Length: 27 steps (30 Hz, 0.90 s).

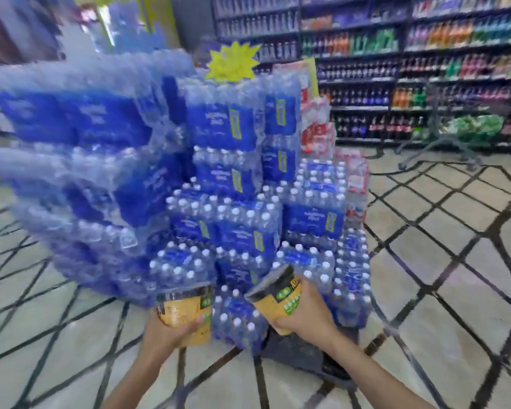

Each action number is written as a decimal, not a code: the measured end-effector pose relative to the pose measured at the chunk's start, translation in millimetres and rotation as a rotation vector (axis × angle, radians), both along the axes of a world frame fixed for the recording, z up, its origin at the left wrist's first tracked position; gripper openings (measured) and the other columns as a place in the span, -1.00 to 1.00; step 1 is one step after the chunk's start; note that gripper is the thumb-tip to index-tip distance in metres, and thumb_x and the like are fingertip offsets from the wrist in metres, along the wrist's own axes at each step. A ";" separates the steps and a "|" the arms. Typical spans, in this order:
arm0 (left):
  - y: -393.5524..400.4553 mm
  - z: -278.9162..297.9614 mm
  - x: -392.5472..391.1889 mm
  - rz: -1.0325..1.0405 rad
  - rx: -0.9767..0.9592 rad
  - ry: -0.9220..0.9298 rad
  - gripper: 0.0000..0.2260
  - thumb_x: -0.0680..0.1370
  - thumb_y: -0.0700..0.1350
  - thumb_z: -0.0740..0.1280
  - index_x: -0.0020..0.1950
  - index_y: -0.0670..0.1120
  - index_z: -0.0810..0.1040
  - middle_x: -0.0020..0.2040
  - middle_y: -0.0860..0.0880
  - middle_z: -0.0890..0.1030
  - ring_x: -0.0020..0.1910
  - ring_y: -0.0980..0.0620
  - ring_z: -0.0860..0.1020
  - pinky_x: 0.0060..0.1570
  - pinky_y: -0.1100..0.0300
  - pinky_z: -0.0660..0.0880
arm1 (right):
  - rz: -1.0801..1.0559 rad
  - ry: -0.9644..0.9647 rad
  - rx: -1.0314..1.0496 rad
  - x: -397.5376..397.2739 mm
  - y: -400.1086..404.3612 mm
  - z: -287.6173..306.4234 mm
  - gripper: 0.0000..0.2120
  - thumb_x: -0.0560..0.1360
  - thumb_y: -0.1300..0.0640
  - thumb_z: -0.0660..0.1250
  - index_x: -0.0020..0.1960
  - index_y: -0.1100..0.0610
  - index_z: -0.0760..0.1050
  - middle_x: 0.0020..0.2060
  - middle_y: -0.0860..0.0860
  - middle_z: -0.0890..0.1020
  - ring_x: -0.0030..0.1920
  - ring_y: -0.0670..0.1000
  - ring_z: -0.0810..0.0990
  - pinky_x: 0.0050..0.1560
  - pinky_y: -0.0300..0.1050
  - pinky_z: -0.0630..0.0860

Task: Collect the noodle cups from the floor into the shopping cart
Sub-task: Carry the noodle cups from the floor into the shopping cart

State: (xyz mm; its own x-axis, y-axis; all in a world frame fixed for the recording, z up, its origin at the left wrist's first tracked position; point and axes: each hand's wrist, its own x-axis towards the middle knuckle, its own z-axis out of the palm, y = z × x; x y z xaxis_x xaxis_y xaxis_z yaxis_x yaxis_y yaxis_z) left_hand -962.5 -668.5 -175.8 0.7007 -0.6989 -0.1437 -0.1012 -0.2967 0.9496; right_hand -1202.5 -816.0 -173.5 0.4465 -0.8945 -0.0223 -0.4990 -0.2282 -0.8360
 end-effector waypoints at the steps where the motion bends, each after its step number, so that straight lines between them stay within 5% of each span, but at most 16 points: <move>1: 24.7 6.1 14.1 0.067 -0.006 -0.008 -0.52 0.16 -0.11 0.67 -0.03 -0.05 0.54 -0.20 -0.03 0.67 -0.25 0.02 0.64 -0.30 0.17 0.55 | 0.061 0.013 -0.008 26.1 8.5 1.5 -0.36 0.02 -0.22 0.52 0.01 -0.11 0.34 -0.08 -0.11 0.54 -0.03 -0.05 0.57 -0.13 -0.11 0.54; 8: 210.5 27.8 130.1 0.486 -0.035 -0.014 -0.49 0.24 -0.22 0.61 0.07 -0.11 0.43 -0.12 -0.02 0.58 -0.17 0.03 0.57 -0.33 0.24 0.52 | 0.412 0.075 -0.043 229.5 96.9 -1.6 -0.22 -0.04 -0.30 0.53 0.07 -0.10 0.33 -0.04 -0.16 0.55 -0.07 -0.11 0.55 -0.13 -0.07 0.57; 11: 289.8 31.6 174.8 0.586 -0.037 -0.050 -0.40 0.16 -0.09 0.67 0.10 -0.07 0.47 -0.11 0.00 0.66 -0.14 0.04 0.63 -0.25 0.21 0.55 | 0.562 0.089 -0.026 328.5 148.0 -16.9 -0.17 -0.10 -0.35 0.55 0.07 -0.09 0.36 -0.07 -0.16 0.57 -0.09 -0.13 0.58 -0.12 -0.06 0.60; 14: 367.7 38.8 217.4 0.689 -0.009 -0.098 -0.62 0.24 -0.22 0.62 -0.05 -0.04 0.56 -0.30 0.12 0.69 -0.30 0.17 0.65 -0.41 0.36 0.52 | 0.701 0.054 0.005 414.9 217.2 -20.4 -0.10 -0.13 -0.40 0.55 0.11 -0.11 0.38 -0.08 -0.17 0.60 -0.09 -0.16 0.60 -0.11 -0.05 0.60; 17: 431.7 46.9 255.4 0.796 -0.006 -0.117 -0.65 0.22 -0.20 0.64 -0.08 -0.06 0.60 -0.27 0.05 0.70 -0.21 0.06 0.68 -0.38 0.34 0.54 | 0.800 0.019 0.072 478.7 285.2 -13.9 -0.07 -0.14 -0.41 0.55 0.13 -0.06 0.41 -0.10 -0.16 0.64 -0.10 -0.16 0.62 -0.09 -0.06 0.60; 21: 499.7 39.7 300.4 0.937 -0.041 -0.064 -0.35 0.02 0.11 0.63 0.04 -0.07 0.59 -0.15 -0.01 0.71 -0.17 0.04 0.68 -0.27 0.24 0.58 | 0.900 -0.009 0.177 546.5 350.2 6.0 -0.17 0.00 -0.20 0.63 0.14 0.04 0.38 -0.07 -0.13 0.61 -0.08 -0.12 0.58 -0.20 -0.24 0.49; 24: 526.9 31.8 336.2 1.010 -0.044 -0.031 -0.16 -0.06 0.19 0.65 0.14 -0.06 0.53 -0.07 -0.02 0.70 -0.12 0.04 0.67 -0.19 0.13 0.61 | 0.937 -0.008 0.249 599.3 374.0 7.4 -0.19 0.09 -0.10 0.64 0.20 0.05 0.33 0.00 -0.08 0.59 -0.02 -0.07 0.57 -0.08 -0.16 0.52; 27: 540.0 21.7 383.2 1.072 -0.049 -0.038 -0.31 0.04 0.07 0.68 0.09 -0.05 0.55 -0.12 0.00 0.70 -0.14 0.04 0.67 -0.23 0.17 0.59 | 0.979 -0.019 0.293 659.5 388.9 2.9 -0.04 -0.07 -0.25 0.61 0.22 0.04 0.37 0.00 -0.09 0.63 -0.02 -0.08 0.61 0.02 -0.07 0.57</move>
State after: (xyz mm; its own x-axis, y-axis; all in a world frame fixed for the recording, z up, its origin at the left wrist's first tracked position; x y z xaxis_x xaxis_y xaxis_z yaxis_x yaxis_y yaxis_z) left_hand -579.2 -128.5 -154.1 0.9554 0.2788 -0.0975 0.1598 -0.2103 0.9645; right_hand -543.0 -427.0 -170.7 0.9811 -0.0975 -0.1672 -0.1898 -0.3143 -0.9302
